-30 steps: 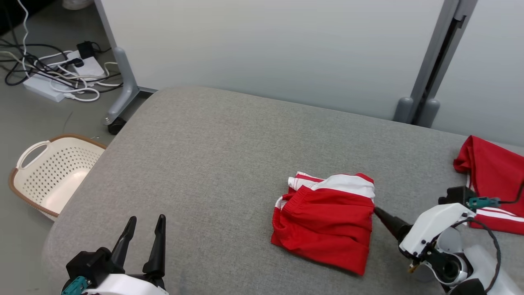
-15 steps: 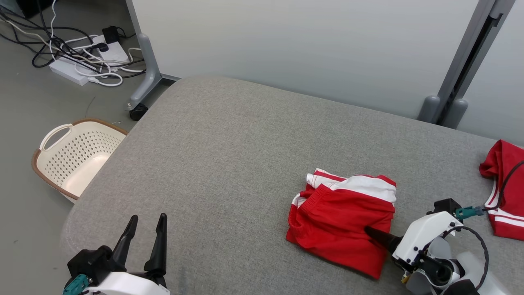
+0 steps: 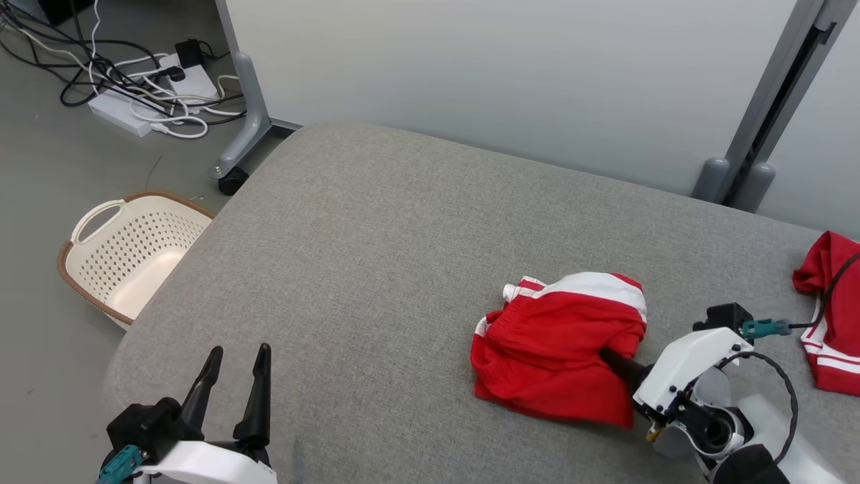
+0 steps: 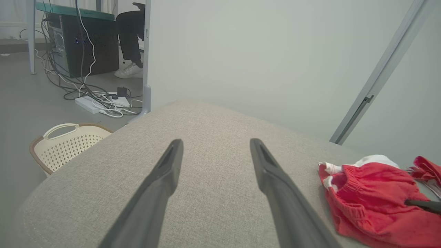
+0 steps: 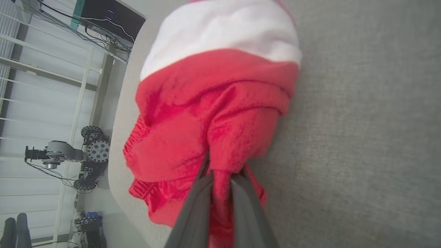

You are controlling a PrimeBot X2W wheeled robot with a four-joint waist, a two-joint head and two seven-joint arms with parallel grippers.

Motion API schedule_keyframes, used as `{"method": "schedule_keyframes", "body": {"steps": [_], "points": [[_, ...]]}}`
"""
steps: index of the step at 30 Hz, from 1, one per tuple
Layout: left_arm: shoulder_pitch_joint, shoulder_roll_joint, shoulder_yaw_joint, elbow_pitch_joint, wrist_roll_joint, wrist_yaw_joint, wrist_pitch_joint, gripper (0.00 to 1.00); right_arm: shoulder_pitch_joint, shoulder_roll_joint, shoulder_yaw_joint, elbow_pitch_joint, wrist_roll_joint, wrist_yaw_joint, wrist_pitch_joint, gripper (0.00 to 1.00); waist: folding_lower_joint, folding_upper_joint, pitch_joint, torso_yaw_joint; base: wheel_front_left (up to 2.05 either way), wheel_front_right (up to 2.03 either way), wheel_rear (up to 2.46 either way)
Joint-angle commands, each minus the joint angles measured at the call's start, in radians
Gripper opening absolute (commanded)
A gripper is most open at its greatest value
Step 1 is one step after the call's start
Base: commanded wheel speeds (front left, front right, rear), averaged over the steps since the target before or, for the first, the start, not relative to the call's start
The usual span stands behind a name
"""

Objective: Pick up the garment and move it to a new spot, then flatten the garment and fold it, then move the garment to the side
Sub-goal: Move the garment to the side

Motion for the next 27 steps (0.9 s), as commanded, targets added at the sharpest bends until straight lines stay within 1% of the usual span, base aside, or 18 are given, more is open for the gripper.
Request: {"method": "schedule_keyframes", "body": {"steps": [1, 2, 5, 8, 9, 10, 14, 19, 27], "points": [[-0.013, 0.006, -0.002, -0.007, 0.004, 0.003, -0.004, 1.00, -0.007, -0.020, 0.016, -0.028, 0.000, 0.002, -0.022, 0.00, 0.0000, 0.0000, -0.003, -0.007, 0.00, 0.00, 0.00], [-0.013, 0.006, -0.002, -0.007, 0.004, 0.003, -0.004, 1.00, -0.007, -0.020, 0.016, -0.028, 0.000, 0.002, -0.022, 0.00, 0.0000, 0.0000, -0.003, -0.007, 0.00, 0.00, 0.00], [-0.009, 0.006, -0.008, -0.016, 0.008, -0.002, -0.005, 1.00, -0.008, -0.054, 0.063, -0.082, -0.018, 0.002, -0.043, 0.00, 0.0000, 0.0000, -0.005, -0.023, 0.00, 0.00, 0.00], [-0.006, 0.004, -0.018, -0.021, 0.010, -0.004, -0.005, 1.00, -0.013, -0.098, 0.115, -0.138, -0.027, 0.002, -0.045, 0.00, 0.0000, 0.0000, -0.004, -0.048, 0.00, 0.00, 0.00], [-0.006, 0.006, -0.030, -0.022, 0.015, -0.010, -0.004, 1.00, -0.022, -0.129, 0.142, -0.167, -0.028, 0.002, -0.044, 0.00, 0.0000, 0.0000, 0.001, -0.069, 0.00, 0.00, 0.00], [-0.008, 0.005, -0.038, -0.022, 0.018, -0.014, -0.003, 1.00, -0.029, -0.145, 0.159, -0.185, -0.031, 0.002, -0.040, 0.00, 0.0000, 0.0000, 0.005, -0.080, 0.00, 0.00, 0.00], [-0.029, -0.001, -0.054, -0.021, 0.020, -0.021, -0.003, 1.00, -0.061, -0.212, 0.210, -0.218, -0.045, 0.002, -0.030, 0.00, 0.0000, 0.0000, 0.024, -0.121, 0.00, 0.00, 0.00], [-0.052, -0.010, -0.070, -0.016, 0.024, -0.029, -0.005, 1.00, -0.140, -0.292, 0.270, -0.254, -0.054, 0.002, -0.017, 0.00, 0.0000, 0.0000, 0.066, -0.172, 0.00, 0.00, 0.00], [-0.119, -0.018, -0.095, -0.012, 0.035, -0.042, -0.006, 1.00, -0.282, -0.424, 0.348, -0.292, -0.047, 0.002, -0.014, 0.00, 0.0000, 0.0000, 0.165, -0.206, 0.00, 0.00, 0.00]]}}
